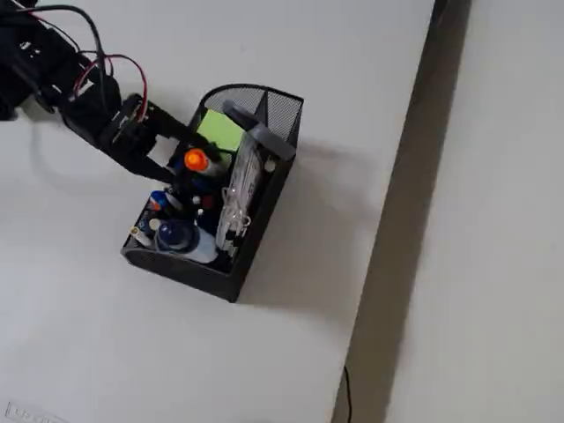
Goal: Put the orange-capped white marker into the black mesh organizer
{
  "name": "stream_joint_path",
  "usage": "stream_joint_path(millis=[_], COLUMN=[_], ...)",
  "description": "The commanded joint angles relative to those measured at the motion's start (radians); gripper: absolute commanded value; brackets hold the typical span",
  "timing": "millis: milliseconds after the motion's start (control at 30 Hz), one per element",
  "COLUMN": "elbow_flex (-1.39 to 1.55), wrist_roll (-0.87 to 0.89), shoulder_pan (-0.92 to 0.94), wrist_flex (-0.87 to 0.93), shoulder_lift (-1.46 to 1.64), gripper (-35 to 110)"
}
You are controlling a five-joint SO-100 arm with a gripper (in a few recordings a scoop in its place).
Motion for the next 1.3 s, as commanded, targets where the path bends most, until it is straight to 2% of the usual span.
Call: stream_joint_path(millis=[0,167,367,467,600,1000,1167,1267], elbow_flex=[0.035,0.084,0.129,0.133,0.12,0.12,0.144,0.259], wrist_roll=[-0.051,-0.135,-0.095,0.002,0.196,0.927,1.101,1.106], shoulder_pan=[0.032,0.048,0.066,0.064,0.066,0.074,0.015,-0.023], wrist_flex=[-0.124,-0.156,-0.127,0.034,0.353,1.158,1.404,1.419], shoulder_lift=[0.0,0.009,0.123,0.264,0.46,0.87,0.968,1.088], gripper=[37,39,38,35,30,1,0,0])
